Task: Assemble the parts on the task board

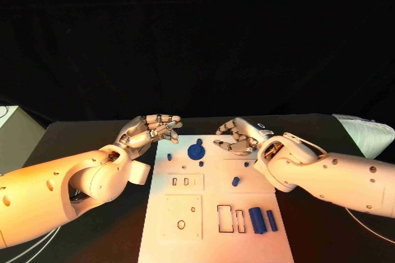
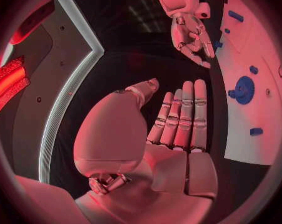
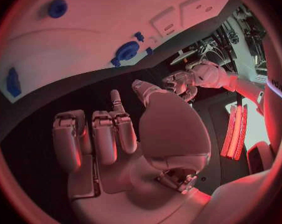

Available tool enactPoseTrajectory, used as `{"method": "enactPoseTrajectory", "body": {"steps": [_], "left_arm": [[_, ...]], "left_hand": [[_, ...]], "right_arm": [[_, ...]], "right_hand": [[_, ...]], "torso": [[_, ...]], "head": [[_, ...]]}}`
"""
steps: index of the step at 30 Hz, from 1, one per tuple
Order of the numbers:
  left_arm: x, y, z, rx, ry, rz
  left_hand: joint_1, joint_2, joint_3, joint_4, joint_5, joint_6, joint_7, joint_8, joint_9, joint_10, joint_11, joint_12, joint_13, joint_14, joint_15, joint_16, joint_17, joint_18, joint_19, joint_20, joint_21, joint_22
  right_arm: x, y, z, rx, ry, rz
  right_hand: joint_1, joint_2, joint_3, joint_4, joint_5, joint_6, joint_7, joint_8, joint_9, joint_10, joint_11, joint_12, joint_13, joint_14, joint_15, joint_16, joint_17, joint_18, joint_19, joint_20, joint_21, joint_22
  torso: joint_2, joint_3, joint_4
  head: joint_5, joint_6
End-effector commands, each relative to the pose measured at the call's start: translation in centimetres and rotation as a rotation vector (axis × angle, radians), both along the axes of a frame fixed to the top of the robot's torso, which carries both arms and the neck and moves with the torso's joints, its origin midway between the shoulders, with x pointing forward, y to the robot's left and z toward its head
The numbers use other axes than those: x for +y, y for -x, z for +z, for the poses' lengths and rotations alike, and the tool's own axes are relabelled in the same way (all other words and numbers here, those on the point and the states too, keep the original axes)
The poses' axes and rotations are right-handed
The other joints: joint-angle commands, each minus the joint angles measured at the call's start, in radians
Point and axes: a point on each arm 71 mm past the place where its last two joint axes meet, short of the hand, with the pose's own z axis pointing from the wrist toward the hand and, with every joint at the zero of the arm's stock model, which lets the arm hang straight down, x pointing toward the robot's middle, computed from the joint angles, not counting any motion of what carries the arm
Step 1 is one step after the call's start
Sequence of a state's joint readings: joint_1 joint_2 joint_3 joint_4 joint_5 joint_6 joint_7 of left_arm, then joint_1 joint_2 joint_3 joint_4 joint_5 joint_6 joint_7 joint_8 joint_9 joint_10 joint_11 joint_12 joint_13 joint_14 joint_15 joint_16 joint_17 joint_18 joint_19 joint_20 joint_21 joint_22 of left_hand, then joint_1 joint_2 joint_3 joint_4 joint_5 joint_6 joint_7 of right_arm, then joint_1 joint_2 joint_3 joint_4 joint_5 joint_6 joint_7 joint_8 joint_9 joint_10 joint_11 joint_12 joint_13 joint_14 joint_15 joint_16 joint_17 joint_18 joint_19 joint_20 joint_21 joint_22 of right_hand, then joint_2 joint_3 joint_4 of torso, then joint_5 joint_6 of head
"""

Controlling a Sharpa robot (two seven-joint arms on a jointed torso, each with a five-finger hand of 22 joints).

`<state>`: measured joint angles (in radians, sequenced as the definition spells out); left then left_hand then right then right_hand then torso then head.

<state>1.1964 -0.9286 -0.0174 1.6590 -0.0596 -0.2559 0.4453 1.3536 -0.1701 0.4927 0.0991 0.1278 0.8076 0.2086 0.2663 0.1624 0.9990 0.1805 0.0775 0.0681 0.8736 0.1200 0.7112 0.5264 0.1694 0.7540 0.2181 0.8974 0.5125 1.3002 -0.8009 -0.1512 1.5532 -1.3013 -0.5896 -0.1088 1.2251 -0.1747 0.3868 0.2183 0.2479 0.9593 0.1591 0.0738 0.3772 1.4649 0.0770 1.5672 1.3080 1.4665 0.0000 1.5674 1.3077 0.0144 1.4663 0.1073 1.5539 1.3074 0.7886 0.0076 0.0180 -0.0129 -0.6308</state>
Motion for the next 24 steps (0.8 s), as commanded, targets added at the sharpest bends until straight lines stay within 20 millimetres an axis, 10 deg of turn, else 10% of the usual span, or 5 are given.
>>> {"method": "enactPoseTrajectory", "body": {"steps": [1,15,24], "left_arm": [[-0.3,0.1,0.1,-0.01,0.01,-0.025],[-0.5,-0.1,-0.1,-0.008,0.014,-0.033],[-0.6,-0.1,-0.2,-0.006,0.016,-0.042]], "left_hand": [[-0.002,0.011,0.001,-0.002,-0.003,-0.008,0.028,-0.006,-0.002,-0.006,0.0,-0.003,0.0,-0.008,-0.001,0.006,-0.001,0.013,-0.009,-0.001,0.006,0.002],[-0.001,0.01,0.001,-0.003,-0.004,-0.008,0.028,-0.005,-0.002,-0.006,0.0,-0.003,0.0,-0.008,-0.001,0.006,-0.002,0.013,-0.009,-0.001,0.006,0.002],[0.001,0.01,0.001,-0.005,-0.004,-0.008,0.027,-0.005,-0.002,-0.006,-0.001,-0.002,0.001,-0.009,-0.001,0.007,-0.002,0.013,-0.009,-0.001,0.007,0.002]], "right_arm": [[-1.9,-0.1,0.3,0.088,-0.137,0.049],[-12.5,-0.7,0.2,0.202,-0.134,-0.06],[-14.1,-1.4,-0.9,0.206,-0.024,-0.103]], "right_hand": [[0.023,-0.01,0.008,-0.023,-0.004,-0.007,0.006,-0.003,-0.002,0.101,0.005,-0.003,0.257,0.103,0.008,0.001,0.256,-0.008,0.09,0.005,-0.004,0.243],[0.121,-0.053,0.024,-0.118,-0.082,-0.043,0.017,-0.01,-0.014,0.092,0.014,-0.013,0.249,0.103,0.016,0.001,0.257,-0.003,0.078,0.013,-0.021,0.228],[0.134,-0.058,0.014,-0.133,-0.085,-0.081,0.018,-0.011,-0.022,0.09,0.015,-0.016,0.247,0.104,0.018,0.003,0.261,-0.002,0.078,0.015,-0.022,0.228]], "torso": [[-0.002,0.0002,-0.0022],[-0.006,0.0066,-0.0092],[-0.004,0.0074,-0.0069]], "head": [[-0.003,0.006],[-0.01,0.008],[-0.018,0.005]]}}
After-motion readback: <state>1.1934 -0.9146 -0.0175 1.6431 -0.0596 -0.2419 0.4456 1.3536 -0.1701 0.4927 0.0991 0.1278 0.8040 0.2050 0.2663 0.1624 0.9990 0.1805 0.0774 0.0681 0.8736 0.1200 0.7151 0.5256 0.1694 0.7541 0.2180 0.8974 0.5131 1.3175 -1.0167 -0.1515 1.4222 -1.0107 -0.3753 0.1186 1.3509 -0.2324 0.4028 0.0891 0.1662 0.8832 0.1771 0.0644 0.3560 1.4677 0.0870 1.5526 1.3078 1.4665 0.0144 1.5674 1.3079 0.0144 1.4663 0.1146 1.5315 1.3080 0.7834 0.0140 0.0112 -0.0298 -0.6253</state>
